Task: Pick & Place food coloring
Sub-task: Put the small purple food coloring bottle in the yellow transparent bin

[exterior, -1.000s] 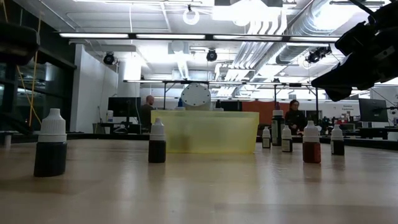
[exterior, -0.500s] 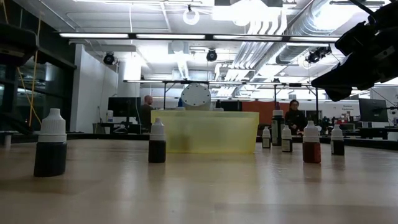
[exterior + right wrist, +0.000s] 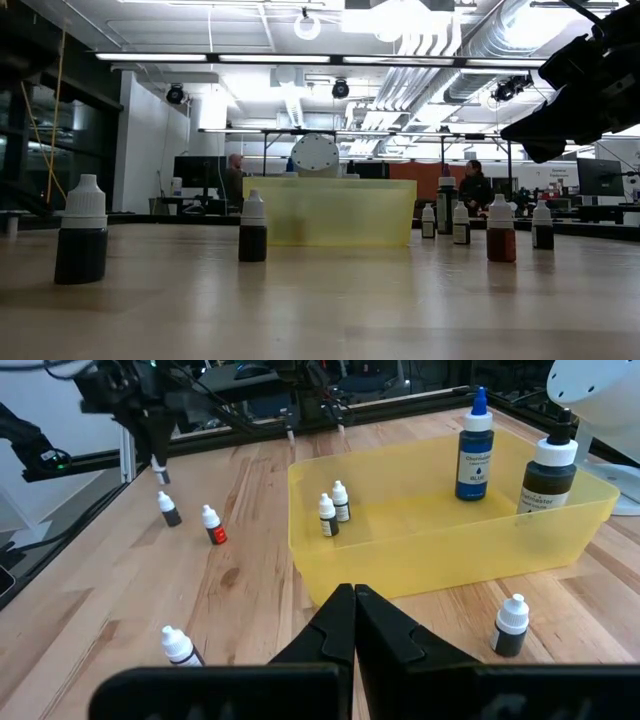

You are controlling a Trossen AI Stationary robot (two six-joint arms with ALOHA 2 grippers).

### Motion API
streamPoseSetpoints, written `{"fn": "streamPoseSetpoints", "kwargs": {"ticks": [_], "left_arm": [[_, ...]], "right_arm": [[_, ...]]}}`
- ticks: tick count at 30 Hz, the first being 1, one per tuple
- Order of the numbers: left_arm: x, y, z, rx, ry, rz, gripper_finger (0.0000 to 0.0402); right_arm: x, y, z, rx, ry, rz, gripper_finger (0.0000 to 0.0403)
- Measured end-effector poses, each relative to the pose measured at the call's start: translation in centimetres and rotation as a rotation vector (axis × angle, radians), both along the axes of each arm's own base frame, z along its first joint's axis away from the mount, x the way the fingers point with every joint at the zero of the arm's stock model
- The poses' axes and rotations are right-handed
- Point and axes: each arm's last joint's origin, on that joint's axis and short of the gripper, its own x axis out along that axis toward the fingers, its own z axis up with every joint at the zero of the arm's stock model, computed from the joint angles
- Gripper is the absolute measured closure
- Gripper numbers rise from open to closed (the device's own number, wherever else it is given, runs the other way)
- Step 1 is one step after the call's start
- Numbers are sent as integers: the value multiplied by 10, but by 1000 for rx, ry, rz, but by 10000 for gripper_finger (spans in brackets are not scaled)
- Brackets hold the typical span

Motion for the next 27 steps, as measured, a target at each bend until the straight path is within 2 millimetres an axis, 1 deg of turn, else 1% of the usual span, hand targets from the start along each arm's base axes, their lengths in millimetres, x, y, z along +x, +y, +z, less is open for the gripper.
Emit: {"fn": "streamPoseSetpoints", "kwargs": {"ticks": [6, 10, 13, 17, 21, 23, 27], "left_arm": [[19, 7, 34, -34, 23, 142, 364], [32, 22, 59, -40, 53, 271, 364], [43, 35, 75, -45, 53, 332, 364], [59, 57, 92, -55, 41, 412, 364], [76, 82, 103, -64, 10, 469, 365], [84, 97, 107, -70, -12, 500, 365], [98, 127, 108, -80, -40, 591, 365]], "right_arm": [[0, 0, 0, 0, 0, 0, 402], [0, 0, 0, 0, 0, 0, 402], [0, 0, 0, 0, 0, 0, 402], [0, 0, 0, 0, 0, 0, 402], [0, 0, 0, 0, 0, 0, 402], [0, 0, 0, 0, 0, 0, 402], [0, 0, 0, 0, 0, 0, 402]]}}
